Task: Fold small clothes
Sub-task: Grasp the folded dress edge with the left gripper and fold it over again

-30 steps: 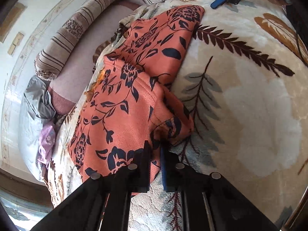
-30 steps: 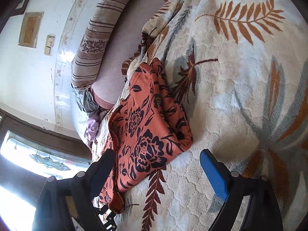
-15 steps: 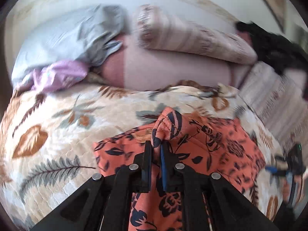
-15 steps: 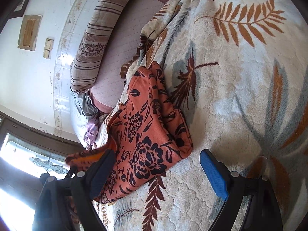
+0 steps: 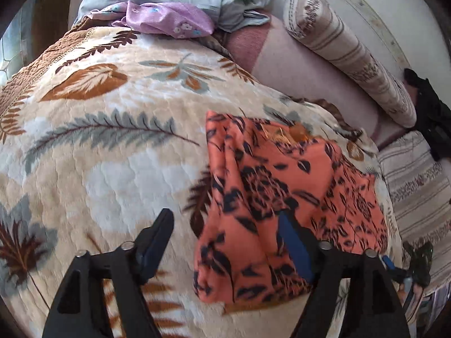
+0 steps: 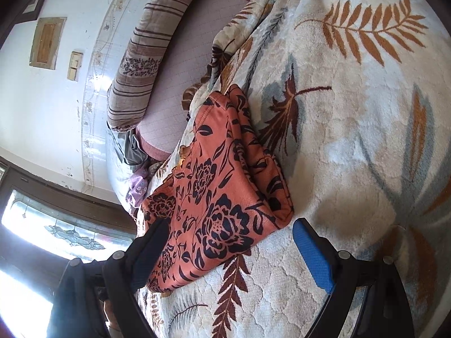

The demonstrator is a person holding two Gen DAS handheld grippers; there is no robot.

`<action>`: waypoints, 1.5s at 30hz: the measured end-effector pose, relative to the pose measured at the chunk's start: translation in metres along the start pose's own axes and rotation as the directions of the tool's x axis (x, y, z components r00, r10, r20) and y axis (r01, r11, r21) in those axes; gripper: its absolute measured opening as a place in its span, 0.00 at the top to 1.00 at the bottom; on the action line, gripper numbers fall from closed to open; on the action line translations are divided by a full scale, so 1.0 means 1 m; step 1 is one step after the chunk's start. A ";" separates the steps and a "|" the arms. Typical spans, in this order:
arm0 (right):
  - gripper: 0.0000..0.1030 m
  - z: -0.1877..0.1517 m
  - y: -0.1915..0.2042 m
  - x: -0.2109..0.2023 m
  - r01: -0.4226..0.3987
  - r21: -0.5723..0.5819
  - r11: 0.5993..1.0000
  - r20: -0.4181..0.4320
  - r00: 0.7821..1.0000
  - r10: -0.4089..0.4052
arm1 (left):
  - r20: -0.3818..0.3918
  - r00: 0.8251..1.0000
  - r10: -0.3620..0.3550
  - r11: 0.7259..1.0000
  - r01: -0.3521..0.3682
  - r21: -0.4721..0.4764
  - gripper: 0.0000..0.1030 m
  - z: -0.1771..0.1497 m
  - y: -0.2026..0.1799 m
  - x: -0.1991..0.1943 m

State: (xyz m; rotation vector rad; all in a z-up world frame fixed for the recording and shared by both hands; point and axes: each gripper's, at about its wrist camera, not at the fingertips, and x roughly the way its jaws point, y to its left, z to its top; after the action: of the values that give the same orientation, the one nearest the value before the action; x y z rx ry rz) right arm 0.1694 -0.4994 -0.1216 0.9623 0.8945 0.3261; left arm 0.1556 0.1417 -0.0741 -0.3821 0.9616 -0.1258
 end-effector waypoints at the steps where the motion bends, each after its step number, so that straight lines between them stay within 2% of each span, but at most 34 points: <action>1: 0.11 -0.002 0.000 0.003 -0.011 0.007 1.000 -0.018 1.000 0.011 | -0.004 1.000 -0.004 1.000 0.004 0.022 0.19 -0.013 -0.007 -0.001; 4: 0.11 -0.007 -0.001 0.013 -0.007 0.033 0.999 -0.062 0.998 0.010 | -0.002 1.000 -0.003 0.999 0.003 0.051 0.19 -0.037 -0.021 0.009; 6: 0.11 -0.004 0.001 0.019 0.006 0.040 0.999 -0.072 0.997 -0.003 | -0.020 0.999 0.030 0.999 -0.030 -0.016 0.19 -0.042 -0.019 0.024; 7: 0.11 -0.002 0.000 0.023 -0.001 0.066 0.998 -0.070 0.998 0.006 | -0.034 0.999 0.037 0.998 -0.039 -0.051 0.18 -0.043 -0.018 0.033; 9: 0.11 0.003 -0.003 0.032 0.005 0.135 0.991 -0.063 0.998 0.003 | 0.020 0.997 0.070 0.996 -0.069 -0.048 0.16 -0.039 -0.023 0.037; 12: 0.11 0.011 0.004 0.049 0.032 0.152 0.988 -0.057 0.998 -0.024 | -0.002 0.996 0.093 0.994 -0.093 -0.059 0.16 -0.028 -0.028 0.050; 13: 0.11 0.014 0.005 0.056 0.068 0.150 0.986 -0.061 0.996 -0.059 | -0.005 0.994 0.106 0.992 -0.106 -0.066 0.18 -0.025 -0.029 0.054; 14: 0.12 0.015 0.006 0.061 0.095 0.164 0.982 -0.054 0.995 -0.087 | -0.007 0.993 0.121 0.991 -0.121 -0.064 0.34 -0.021 -0.030 0.056; 15: 0.22 0.016 0.009 0.063 0.116 0.176 0.978 -0.037 0.993 -0.111 | -0.018 0.990 0.140 0.989 -0.141 -0.047 0.70 -0.017 -0.033 0.060; 16: 0.42 0.018 0.014 0.067 0.134 0.167 0.977 -0.031 0.991 -0.131 | -0.048 0.991 0.122 0.991 -0.124 -0.041 0.81 -0.013 -0.034 0.064; 17: 0.93 0.019 0.019 0.074 0.159 0.141 0.977 -0.054 0.987 -0.152 | -0.066 0.992 0.108 0.991 -0.113 -0.066 0.84 -0.007 -0.033 0.065; 19: 0.92 0.018 0.027 0.086 0.231 0.099 0.968 -0.088 0.971 -0.223 | -0.075 0.991 0.107 0.991 -0.113 -0.074 0.86 0.006 -0.036 0.061; 21: 0.92 0.019 0.048 0.083 0.272 0.015 0.962 -0.056 0.961 -0.271 | -0.022 0.995 0.102 0.994 -0.103 -0.043 0.87 0.020 -0.048 0.040; 23: 0.92 0.020 0.072 0.063 0.233 -0.016 0.972 -0.010 0.972 -0.233 | 0.050 0.995 0.083 0.997 -0.083 -0.004 0.87 0.027 -0.063 0.009; 25: 0.92 0.017 0.104 0.039 0.223 -0.113 0.968 0.032 0.975 -0.221 | 0.101 0.993 0.066 0.998 -0.068 0.009 0.87 0.023 -0.071 -0.023; 27: 0.92 0.006 0.124 0.014 0.211 -0.174 0.962 0.046 0.977 -0.206 | 0.121 0.992 0.047 0.999 -0.047 -0.004 0.87 0.005 -0.068 -0.050; 29: 0.92 -0.011 0.128 -0.014 0.195 -0.200 0.960 0.047 0.981 -0.190 | 0.108 0.993 0.038 0.999 -0.035 -0.030 0.86 -0.028 -0.060 -0.067; 31: 0.88 -0.038 0.116 -0.035 0.201 -0.201 0.959 0.033 0.980 -0.199 | 0.061 0.997 0.054 0.998 -0.051 -0.045 0.78 -0.068 -0.043 -0.062; 32: 0.78 -0.053 0.102 -0.038 0.236 -0.204 0.950 0.021 0.971 -0.237 | 0.014 0.997 0.075 0.996 -0.075 -0.049 0.61 -0.087 -0.032 -0.051; 33: 0.42 -0.066 0.086 -0.033 0.275 -0.215 0.937 -0.008 0.959 -0.283 | -0.043 0.992 0.120 0.991 -0.122 -0.058 0.52 -0.106 -0.020 -0.040; 34: 0.20 -0.077 0.062 -0.025 0.318 -0.214 0.924 -0.078 0.937 -0.341 | -0.104 0.983 0.154 0.984 -0.162 -0.076 0.53 -0.119 -0.007 -0.028; 35: 0.12 -0.088 0.034 -0.018 0.372 -0.172 0.912 -0.173 0.900 -0.399 | -0.073 0.991 0.112 0.990 -0.117 -0.077 0.53 -0.125 -0.001 -0.032; 36: 0.14 -0.096 0.012 -0.022 0.368 -0.103 0.924 -0.215 0.899 -0.382 | -0.042 0.994 0.101 0.992 -0.103 -0.070 0.51 -0.123 -0.001 -0.042; 37: 0.14 -0.097 0.012 -0.036 0.311 -0.102 0.945 -0.159 0.933 -0.324 | -0.037 0.992 0.118 0.990 -0.121 -0.070 0.48 -0.118 -0.002 -0.050; 39: 0.13 -0.089 0.016 -0.054 0.365 -0.101 0.926 -0.152 0.914 -0.377 | 0.016 0.994 0.106 0.992 -0.105 -0.066 0.42 -0.103 -0.002 -0.062; 41: 0.13 -0.076 0.024 -0.076 0.331 -0.091 0.939 -0.063 0.939 -0.337 | 0.069 0.992 0.106 0.994 -0.103 -0.040 0.42 -0.088 -0.002 -0.068; 43: 0.13 -0.060 0.037 -0.085 0.343 -0.142 0.928 0.002 0.938 -0.347 | 0.071 0.992 0.107 0.994 -0.106 -0.023 0.42 -0.074 -0.005 -0.062; 45: 0.13 -0.041 0.052 -0.074 0.287 -0.213 0.934 -0.004 0.956 -0.294 | 0.058 0.996 0.064 0.998 -0.065 0.016 0.42 -0.062 -0.008 -0.051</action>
State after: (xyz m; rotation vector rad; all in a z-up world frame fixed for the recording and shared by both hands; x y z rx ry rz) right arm 0.0987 -0.4913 -0.0516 0.6186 0.9991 0.1805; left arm 0.0766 0.1318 -0.0630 -0.3359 0.9145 -0.0647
